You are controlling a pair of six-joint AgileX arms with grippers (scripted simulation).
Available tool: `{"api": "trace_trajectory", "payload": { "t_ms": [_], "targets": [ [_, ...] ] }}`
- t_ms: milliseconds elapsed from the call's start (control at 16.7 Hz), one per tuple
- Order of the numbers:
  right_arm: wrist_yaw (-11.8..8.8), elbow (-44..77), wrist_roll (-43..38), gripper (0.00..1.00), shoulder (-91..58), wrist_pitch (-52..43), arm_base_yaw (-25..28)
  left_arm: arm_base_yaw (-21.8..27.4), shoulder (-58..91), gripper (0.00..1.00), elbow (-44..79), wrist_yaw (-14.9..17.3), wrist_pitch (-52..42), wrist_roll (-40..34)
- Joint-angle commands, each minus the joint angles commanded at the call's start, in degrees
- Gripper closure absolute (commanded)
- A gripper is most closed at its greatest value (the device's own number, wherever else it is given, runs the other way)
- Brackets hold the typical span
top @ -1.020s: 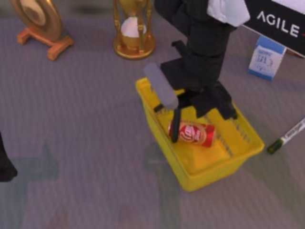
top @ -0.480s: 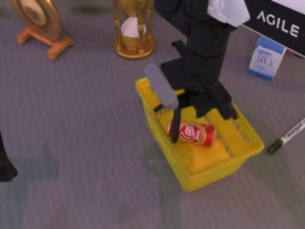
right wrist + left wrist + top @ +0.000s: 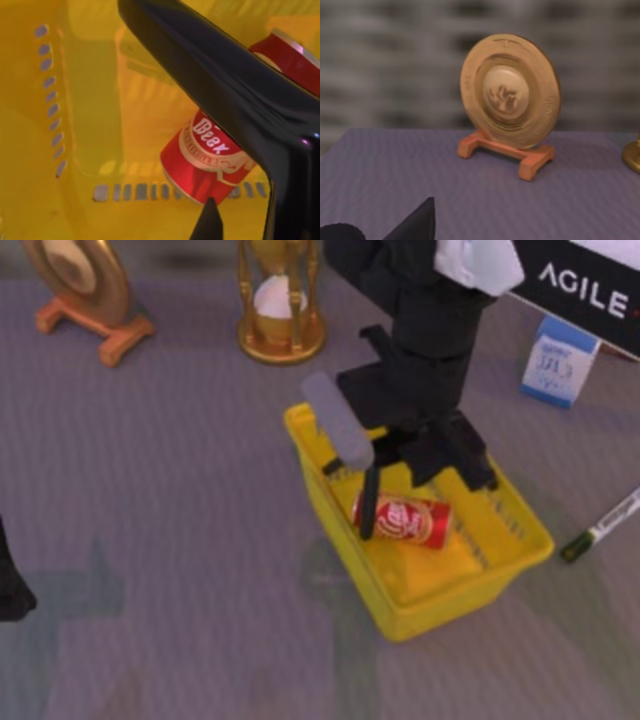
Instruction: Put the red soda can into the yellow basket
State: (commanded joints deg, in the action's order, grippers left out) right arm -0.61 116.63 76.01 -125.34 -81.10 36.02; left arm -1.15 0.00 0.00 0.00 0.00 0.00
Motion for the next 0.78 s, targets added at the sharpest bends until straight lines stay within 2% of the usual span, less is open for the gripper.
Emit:
{"api": "trace_trajectory", "payload": {
  "t_ms": [360,600,780],
  "targets": [
    [-0.02,1.04,0.28,1.0,-0.11,-1.02,-0.23,0.0,0.0,0.0,0.0,0.0,0.0,0.0],
    [-0.02,8.11,1.76,1.0,0.32,-8.81,-1.29,0.0,0.0,0.0,0.0,0.0,0.0,0.0],
    [0.0,10.33,2.22,1.0,0.71,-11.09,-1.79,0.0,0.0,0.0,0.0,0.0,0.0,0.0]
  ]
}}
